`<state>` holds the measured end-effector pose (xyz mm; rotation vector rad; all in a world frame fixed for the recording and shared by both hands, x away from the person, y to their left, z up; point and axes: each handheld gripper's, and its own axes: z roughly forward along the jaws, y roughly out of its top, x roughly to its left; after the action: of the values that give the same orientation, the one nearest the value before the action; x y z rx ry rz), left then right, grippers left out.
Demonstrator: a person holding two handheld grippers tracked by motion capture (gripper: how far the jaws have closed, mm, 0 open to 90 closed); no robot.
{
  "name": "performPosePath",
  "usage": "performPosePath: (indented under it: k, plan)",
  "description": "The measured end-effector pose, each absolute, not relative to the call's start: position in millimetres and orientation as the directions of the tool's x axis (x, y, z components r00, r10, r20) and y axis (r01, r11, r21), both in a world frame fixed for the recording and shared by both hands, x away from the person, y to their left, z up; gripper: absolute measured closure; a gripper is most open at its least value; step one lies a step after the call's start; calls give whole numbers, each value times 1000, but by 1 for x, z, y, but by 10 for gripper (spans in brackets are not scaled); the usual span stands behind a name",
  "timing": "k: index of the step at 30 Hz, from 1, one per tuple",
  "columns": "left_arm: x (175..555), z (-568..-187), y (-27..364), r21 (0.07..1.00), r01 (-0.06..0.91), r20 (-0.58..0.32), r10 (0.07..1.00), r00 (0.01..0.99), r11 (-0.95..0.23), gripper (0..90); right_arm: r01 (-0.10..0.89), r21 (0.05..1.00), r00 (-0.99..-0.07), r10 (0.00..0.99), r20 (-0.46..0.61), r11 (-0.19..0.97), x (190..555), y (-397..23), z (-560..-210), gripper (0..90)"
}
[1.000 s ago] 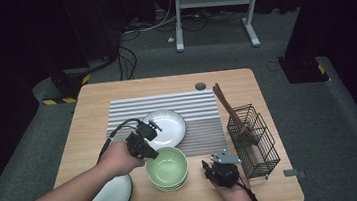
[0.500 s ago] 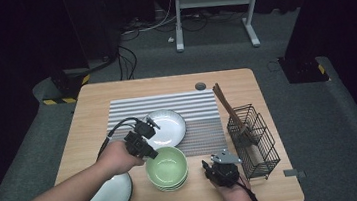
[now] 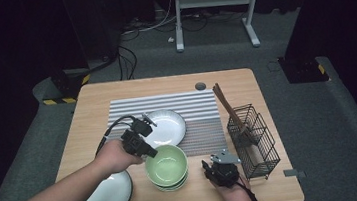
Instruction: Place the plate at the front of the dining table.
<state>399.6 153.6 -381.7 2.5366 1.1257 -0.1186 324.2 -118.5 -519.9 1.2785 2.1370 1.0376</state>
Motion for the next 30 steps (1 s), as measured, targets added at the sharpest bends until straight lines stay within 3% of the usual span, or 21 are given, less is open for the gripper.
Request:
performPosePath:
  k: [30]
  plan:
    - [404, -367, 160, 323, 752, -275, 704, 655, -574, 852, 548, 786, -470, 883, 6, 286, 324, -118, -519, 572]
